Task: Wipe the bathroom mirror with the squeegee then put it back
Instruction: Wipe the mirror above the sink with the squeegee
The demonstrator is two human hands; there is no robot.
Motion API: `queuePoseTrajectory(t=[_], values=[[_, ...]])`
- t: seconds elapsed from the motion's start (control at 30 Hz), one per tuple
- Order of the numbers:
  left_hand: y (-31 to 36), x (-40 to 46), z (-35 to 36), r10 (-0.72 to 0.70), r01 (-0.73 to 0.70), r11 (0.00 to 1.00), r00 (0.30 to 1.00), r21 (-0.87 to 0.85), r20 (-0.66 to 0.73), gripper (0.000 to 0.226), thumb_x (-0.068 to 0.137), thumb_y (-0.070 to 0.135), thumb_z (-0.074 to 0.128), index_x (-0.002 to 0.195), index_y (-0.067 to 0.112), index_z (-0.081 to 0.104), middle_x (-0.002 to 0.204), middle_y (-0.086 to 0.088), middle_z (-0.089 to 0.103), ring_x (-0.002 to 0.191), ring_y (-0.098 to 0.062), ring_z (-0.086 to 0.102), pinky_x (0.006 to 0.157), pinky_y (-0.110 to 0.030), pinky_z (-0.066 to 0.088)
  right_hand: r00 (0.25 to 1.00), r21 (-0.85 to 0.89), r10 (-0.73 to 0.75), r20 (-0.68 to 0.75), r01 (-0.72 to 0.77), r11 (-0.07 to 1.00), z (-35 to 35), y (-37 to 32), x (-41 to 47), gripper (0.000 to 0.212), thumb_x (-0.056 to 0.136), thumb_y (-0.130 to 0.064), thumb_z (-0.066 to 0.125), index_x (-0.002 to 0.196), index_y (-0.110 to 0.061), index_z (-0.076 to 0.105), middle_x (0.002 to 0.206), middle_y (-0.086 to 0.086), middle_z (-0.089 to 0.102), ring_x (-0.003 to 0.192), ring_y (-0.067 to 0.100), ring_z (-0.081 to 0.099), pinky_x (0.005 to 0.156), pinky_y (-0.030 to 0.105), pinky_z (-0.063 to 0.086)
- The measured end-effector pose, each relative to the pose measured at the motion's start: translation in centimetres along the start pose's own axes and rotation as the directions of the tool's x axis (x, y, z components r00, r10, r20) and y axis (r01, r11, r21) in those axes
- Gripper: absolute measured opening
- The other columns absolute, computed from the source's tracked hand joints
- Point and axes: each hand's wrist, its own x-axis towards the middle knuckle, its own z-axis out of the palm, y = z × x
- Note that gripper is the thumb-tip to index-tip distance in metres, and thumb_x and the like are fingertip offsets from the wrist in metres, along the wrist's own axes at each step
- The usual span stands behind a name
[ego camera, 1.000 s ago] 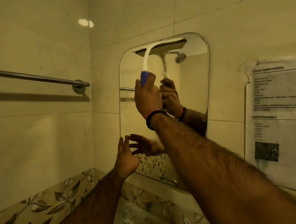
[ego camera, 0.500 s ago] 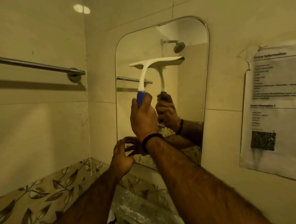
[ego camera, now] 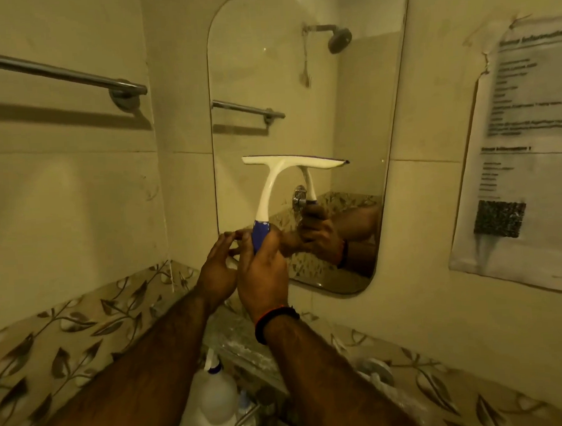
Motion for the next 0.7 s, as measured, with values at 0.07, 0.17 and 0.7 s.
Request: queuePoseTrajectory(t=[0.07, 0.17, 0.7], values=[[0.3, -0.2, 0.0, -0.027, 0.028, 0.999, 0.999, -0.047, 0.017, 0.065, 0.093, 0.017, 0.062, 0.150, 0.028, 0.032, 0.160, 0.000, 0.024, 0.141, -0.021, 0.035, 0.111, -0.045, 0.039, 0.999, -0.014, 0.038, 0.017, -0.038, 0.999, 0.3, 0.9, -1.7, 0.047, 0.097, -0.047, 0.040, 0.135, -0.021, 0.030, 0.090, 0.008, 0.063, 0.075, 0.025, 0.065, 0.059, 0.037, 0.055], [0.4, -0.3, 0.1, -0.087, 0.089, 0.994, 0.995, -0.058, 0.039, 0.077, 0.087, 0.010, 0.070, 0.150, 0.031, 0.032, 0.161, 0.002, 0.021, 0.141, -0.023, 0.036, 0.110, -0.050, 0.040, 0.996, -0.043, 0.078, 0.041, -0.076, 0.996, 0.7, 2.2, -3.8, 0.047, 0.097, -0.047, 0.039, 0.136, -0.023, 0.027, 0.094, 0.008, 0.065, 0.077, 0.025, 0.065, 0.063, 0.043, 0.057], [0.4, -1.9, 0.8, -0.169, 0.172, 0.983, 0.985, -0.072, 0.048, 0.102, 0.077, -0.024, 0.044, 0.149, 0.045, 0.024, 0.162, 0.008, 0.016, 0.143, -0.023, 0.033, 0.060, -0.030, 0.054, 0.993, -0.085, 0.120, 0.014, -0.118, 0.989, 1.1, 4.9, -9.1, 0.040, 0.097, -0.047, 0.041, 0.128, -0.023, 0.031, 0.082, -0.002, 0.055, 0.060, 0.010, 0.051, 0.046, 0.013, 0.030]])
